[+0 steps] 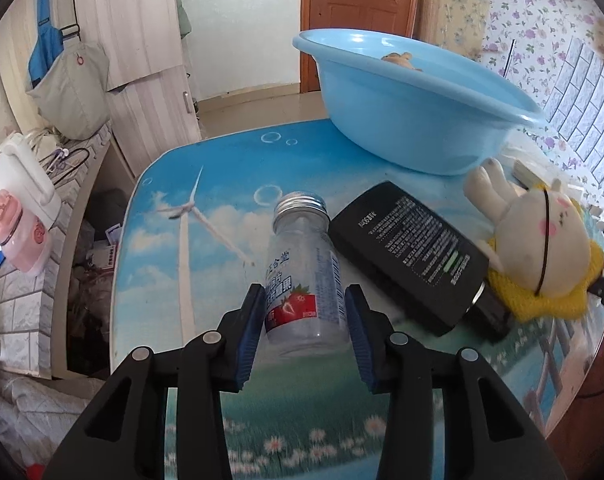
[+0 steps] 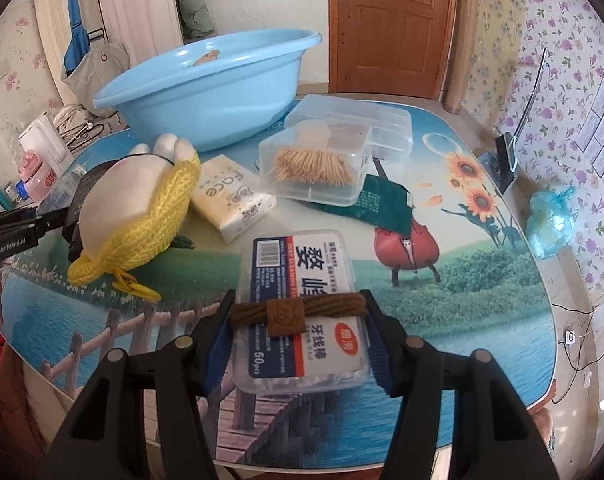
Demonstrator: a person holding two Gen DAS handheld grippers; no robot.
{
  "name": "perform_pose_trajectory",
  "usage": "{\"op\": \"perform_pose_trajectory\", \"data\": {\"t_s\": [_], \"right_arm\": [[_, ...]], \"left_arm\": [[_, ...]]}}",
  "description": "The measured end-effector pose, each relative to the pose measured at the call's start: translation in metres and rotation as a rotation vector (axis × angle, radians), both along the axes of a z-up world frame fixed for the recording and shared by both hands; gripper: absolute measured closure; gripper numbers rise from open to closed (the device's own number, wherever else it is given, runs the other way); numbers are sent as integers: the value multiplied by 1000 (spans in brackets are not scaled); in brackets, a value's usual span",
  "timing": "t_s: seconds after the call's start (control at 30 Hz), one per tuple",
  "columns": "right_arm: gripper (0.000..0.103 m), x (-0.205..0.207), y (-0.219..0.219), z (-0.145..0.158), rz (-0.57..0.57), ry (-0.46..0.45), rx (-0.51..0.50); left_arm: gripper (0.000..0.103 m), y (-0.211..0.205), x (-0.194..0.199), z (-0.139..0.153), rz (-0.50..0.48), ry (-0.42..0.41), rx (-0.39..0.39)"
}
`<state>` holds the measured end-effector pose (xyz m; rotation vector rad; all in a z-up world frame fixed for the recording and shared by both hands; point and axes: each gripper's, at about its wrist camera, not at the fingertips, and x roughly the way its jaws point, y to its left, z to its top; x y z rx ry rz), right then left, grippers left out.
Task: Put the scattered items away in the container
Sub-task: 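Close the left tool around the glass bottle while the right tool holds the toothpick box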
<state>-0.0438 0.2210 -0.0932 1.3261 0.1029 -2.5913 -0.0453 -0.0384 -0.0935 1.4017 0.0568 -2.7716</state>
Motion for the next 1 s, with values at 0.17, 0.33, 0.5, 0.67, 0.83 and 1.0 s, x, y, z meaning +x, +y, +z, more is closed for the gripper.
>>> {"op": "perform_pose_trajectory", "data": {"t_s": [0.17, 0.33, 0.5, 0.67, 0.83, 1.0], "right_arm": [[47, 7, -1, 2, 28, 2, -21], [47, 12, 0, 6, 34, 19, -17], [47, 11, 3, 7, 25, 16, -17], [47, 12, 1, 7, 36, 8, -21], [47, 14, -2, 7, 47, 9, -13], [47, 15, -2, 9, 49, 14, -14]], "left_arm": [[63, 2, 19, 2, -7, -9, 15], [63, 1, 37, 5, -15, -13, 23], [63, -2, 52, 4, -21, -22, 26], [63, 3, 66, 5, -65, -25, 23], [63, 16, 71, 6, -98, -22, 30], [63, 30, 70, 6, -140, -20, 33]]}}
